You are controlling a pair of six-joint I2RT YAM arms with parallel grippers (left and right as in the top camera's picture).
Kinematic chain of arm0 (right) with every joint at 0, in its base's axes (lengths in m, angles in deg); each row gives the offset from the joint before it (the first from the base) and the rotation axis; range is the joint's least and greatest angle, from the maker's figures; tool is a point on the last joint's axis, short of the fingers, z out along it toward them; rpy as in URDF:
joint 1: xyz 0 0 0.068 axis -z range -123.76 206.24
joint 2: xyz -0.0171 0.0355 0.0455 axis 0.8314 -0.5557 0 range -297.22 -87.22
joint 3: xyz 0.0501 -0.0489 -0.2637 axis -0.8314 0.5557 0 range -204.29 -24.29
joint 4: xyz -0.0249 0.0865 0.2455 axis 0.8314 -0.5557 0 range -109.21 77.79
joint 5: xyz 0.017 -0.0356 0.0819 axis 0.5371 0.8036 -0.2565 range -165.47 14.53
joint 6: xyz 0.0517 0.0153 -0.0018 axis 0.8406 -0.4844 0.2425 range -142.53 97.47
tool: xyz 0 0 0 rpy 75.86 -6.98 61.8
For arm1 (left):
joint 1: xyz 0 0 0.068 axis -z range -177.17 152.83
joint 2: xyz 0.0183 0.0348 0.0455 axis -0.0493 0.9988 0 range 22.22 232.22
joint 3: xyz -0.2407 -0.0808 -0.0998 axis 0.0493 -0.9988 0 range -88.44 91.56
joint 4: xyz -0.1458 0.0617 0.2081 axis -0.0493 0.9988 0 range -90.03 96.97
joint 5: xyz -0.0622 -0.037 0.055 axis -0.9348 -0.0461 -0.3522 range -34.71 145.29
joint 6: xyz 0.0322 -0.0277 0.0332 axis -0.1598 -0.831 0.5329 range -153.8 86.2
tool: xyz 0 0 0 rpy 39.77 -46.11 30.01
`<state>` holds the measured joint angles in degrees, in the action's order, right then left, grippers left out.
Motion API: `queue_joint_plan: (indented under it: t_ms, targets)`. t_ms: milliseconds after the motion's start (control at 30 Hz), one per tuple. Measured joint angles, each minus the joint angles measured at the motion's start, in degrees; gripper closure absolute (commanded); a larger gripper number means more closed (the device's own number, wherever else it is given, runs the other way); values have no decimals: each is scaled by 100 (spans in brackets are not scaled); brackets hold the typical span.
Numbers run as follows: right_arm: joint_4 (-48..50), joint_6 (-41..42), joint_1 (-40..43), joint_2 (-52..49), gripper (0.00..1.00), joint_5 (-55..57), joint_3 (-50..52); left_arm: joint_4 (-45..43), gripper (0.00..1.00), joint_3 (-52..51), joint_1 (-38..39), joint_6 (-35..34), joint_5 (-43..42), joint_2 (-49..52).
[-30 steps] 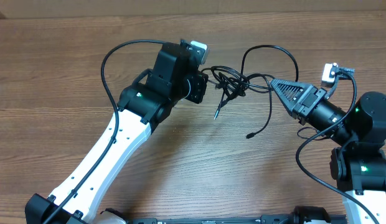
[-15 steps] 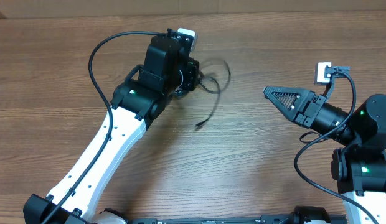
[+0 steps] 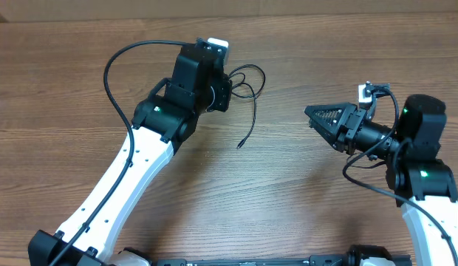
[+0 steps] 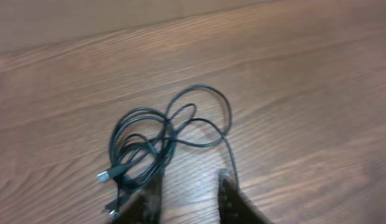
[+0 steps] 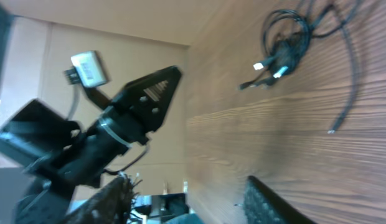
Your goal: Untangle cables
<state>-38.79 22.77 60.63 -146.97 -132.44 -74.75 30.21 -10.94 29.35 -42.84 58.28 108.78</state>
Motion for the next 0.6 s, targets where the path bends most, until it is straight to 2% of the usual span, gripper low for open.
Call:
queue_joint_plan:
  t_ms: [133, 167, 400, 600]
  targets:
    - [-31, -339, 2, -205, 16, 103, 0, -11, 21, 2, -72, 24, 269, 262]
    - [-37, -417, 4, -236, 14, 116, 0, -28, 18, 2, -111, 28, 299, 363]
    - [-57, -756, 4, -289, 12, 177, 0, -588, 14, 0, -669, 66, 337, 1255]
    - [-168, -999, 2, -289, 12, 199, 0, -1410, 14, 2, -1285, 479, -116, 1775]
